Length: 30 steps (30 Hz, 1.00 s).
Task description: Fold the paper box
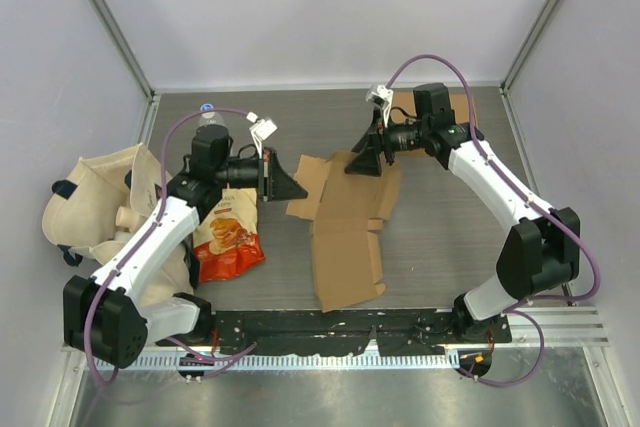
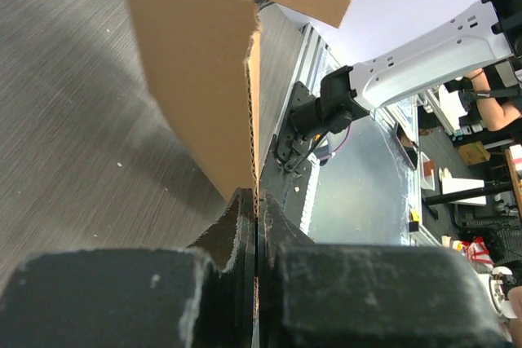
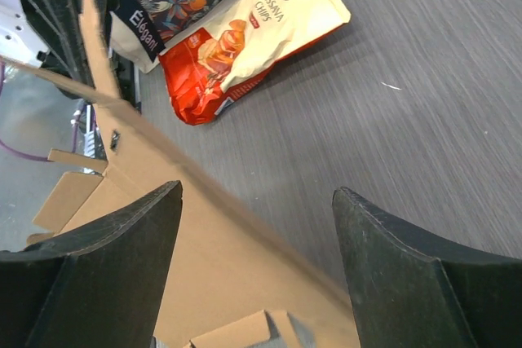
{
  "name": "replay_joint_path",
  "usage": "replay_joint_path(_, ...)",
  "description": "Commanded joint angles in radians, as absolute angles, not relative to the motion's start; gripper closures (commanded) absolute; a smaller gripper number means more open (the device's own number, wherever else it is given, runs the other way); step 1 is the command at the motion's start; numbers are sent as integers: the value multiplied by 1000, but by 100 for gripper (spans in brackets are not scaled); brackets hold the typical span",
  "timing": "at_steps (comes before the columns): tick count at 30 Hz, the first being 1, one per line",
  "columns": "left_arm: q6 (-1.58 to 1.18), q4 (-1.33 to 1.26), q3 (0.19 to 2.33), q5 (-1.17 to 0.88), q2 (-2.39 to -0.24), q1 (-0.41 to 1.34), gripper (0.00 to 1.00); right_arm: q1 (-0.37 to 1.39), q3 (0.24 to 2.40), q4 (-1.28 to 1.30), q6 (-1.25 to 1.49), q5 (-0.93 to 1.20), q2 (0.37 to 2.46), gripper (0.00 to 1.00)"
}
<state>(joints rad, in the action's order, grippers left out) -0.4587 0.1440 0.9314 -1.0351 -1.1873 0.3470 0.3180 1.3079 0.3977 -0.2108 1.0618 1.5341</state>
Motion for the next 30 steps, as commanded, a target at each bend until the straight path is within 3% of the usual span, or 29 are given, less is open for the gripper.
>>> replay_joint_path(1,-391,193,985,-1060,-1164,351,100,322,1344,350,-239,974,1499,19)
replay_joint_path(5,-380,207,985,-1049,-1170,353,100,316,1394,426,-278,951,1514,18)
replay_joint_path(8,-374,219,999,-1043,-1186,353,100,328,1422,563,-348,1050,1543,23)
replay_joint_path(13,-425,175,1002,-1020,-1204,353,100,376,1257,307,-194,1003,1459,45)
replay_joint_path(17,-442,169,997,-1016,-1212,362,100,370,1213,192,-134,1025,1460,52)
replay_joint_path(19,-436,187,1000,-950,-1203,361,100,370,1212,164,-108,1016,1466,65)
replay_joint_path(20,-431,224,1011,-887,-1194,362,96,370,1209,160,-103,991,1465,71)
replay_joint_path(21,-428,320,1025,-668,-1187,362,89,370,1209,161,-98,951,1462,85)
replay_joint_path(22,-433,375,1049,-555,-1183,362,71,368,1212,164,-92,934,1460,91)
replay_joint_path(24,-462,502,1071,-276,-1170,362,49,368,1219,187,-78,908,1445,99)
replay_joint_path(25,-462,511,1072,-252,-1161,362,42,368,1218,189,-69,891,1439,99)
replay_joint_path(27,-478,441,1054,-264,-1114,362,41,368,1207,187,-48,876,1419,99)
replay_joint_path(30,-562,346,1060,-343,-1066,362,47,370,1181,160,-23,844,1396,99)
